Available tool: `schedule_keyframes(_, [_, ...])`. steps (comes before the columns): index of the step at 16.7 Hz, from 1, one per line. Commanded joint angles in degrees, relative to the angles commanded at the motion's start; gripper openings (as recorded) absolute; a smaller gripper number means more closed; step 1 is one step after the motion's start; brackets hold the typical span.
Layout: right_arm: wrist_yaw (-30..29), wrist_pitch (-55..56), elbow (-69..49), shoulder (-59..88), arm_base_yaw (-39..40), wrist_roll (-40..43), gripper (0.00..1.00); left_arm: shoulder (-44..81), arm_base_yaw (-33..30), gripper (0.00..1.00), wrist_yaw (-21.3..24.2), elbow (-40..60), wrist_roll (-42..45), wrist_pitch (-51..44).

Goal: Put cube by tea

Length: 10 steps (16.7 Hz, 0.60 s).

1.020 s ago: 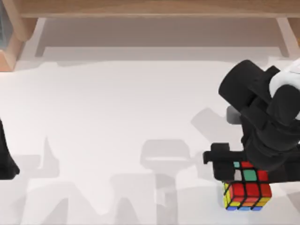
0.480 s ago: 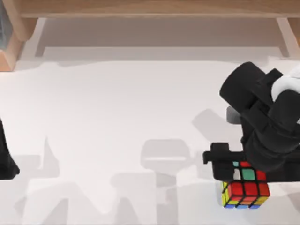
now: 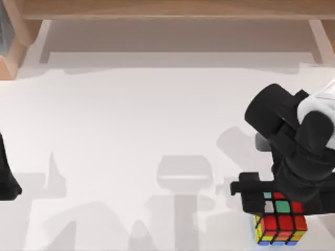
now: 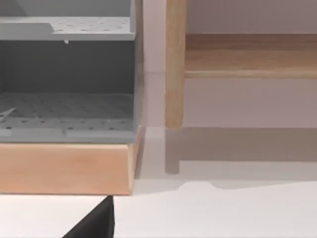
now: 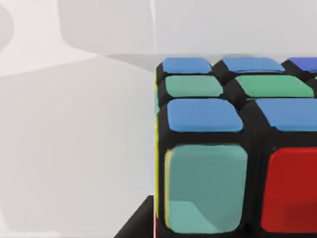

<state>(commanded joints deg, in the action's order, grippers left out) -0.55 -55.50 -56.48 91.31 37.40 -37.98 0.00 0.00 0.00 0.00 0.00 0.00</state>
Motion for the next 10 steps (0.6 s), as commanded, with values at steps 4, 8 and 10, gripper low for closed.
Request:
schedule_keyframes(4, [0.0,0.0,0.0,0.0,0.0,0.0,0.3,0.0,0.0,1.0,0.0,0.0,0.0,0.0])
schedule_keyframes(8, [0.0,0.0,0.0,0.0,0.0,0.0,0.6,0.0,0.0,1.0,0.0,0.0,0.0,0.0])
schedule_keyframes(10, [0.0,0.0,0.0,0.0,0.0,0.0,0.75,0.0,0.0,1.0,0.0,0.0,0.0,0.0])
